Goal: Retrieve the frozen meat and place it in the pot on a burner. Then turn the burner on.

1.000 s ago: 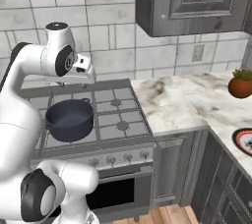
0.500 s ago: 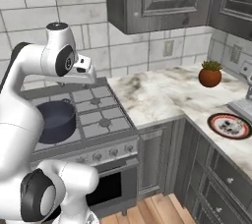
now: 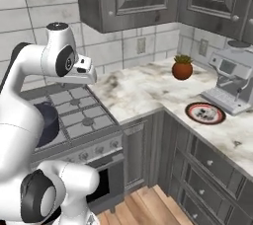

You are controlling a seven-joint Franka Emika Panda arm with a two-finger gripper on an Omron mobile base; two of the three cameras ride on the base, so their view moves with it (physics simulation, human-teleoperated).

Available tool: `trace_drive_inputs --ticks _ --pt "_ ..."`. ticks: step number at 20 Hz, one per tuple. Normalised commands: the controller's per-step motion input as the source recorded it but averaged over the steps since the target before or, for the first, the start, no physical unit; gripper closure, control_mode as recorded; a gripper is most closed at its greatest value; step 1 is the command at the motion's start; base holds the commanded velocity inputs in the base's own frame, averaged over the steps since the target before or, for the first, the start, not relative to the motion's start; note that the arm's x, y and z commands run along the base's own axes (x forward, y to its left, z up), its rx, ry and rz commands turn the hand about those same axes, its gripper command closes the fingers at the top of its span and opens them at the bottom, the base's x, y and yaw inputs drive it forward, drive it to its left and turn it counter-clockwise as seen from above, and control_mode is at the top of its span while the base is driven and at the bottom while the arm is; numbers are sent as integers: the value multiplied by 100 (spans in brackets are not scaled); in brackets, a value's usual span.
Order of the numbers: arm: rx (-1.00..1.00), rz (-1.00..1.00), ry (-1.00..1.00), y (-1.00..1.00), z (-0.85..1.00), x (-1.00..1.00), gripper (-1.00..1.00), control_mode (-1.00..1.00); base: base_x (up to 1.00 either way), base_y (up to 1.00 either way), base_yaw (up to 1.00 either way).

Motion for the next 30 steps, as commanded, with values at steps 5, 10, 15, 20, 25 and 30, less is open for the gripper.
trace_drive_inputs --ticks 5,10,15,20,25,30 --pt "0 0 0 0 0 0 -100 100 -14 0 -33" --pt "0 0 0 0 0 0 -100 100 -8 -2 -37" --pt "0 0 0 0 0 0 -100 100 0 -6 -35" --pt "0 0 0 0 0 0 -100 100 -6 -19 -16" --pt "0 0 0 0 0 0 -100 100 -1 -30 -16" --pt "0 0 0 0 0 0 -100 100 -1 -16 -27"
